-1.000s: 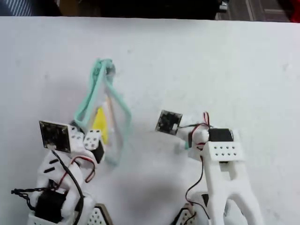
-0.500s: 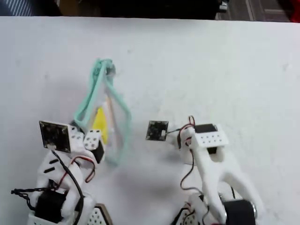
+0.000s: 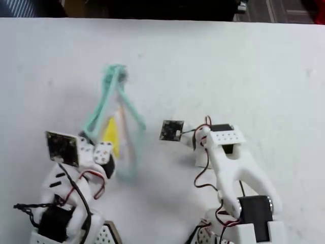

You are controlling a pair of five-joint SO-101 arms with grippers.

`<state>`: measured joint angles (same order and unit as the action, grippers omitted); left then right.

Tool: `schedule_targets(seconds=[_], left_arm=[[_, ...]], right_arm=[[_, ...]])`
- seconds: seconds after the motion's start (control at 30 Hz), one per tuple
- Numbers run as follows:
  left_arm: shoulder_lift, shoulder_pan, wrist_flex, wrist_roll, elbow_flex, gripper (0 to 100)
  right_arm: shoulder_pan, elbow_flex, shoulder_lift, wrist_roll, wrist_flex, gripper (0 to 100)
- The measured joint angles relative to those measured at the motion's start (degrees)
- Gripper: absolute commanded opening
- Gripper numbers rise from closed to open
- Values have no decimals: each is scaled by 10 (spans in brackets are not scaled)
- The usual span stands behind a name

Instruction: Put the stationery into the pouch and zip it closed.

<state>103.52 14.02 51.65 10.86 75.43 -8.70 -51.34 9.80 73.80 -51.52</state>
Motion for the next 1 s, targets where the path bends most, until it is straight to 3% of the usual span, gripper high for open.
schedule_targets(seconds=[0.13,0.37,0.7,1.0], left_arm=[[0,77,0,1,1,24],[0,156,0,-43,1,24],[0,165,0,-46,1,23],[0,168,0,-46,4,23]], right_arm=[[0,0,0,-6,0,16],[4,2,0,-97,5,16],[23,1,0,-191,18,17],[25,1,0,-201,21,17]])
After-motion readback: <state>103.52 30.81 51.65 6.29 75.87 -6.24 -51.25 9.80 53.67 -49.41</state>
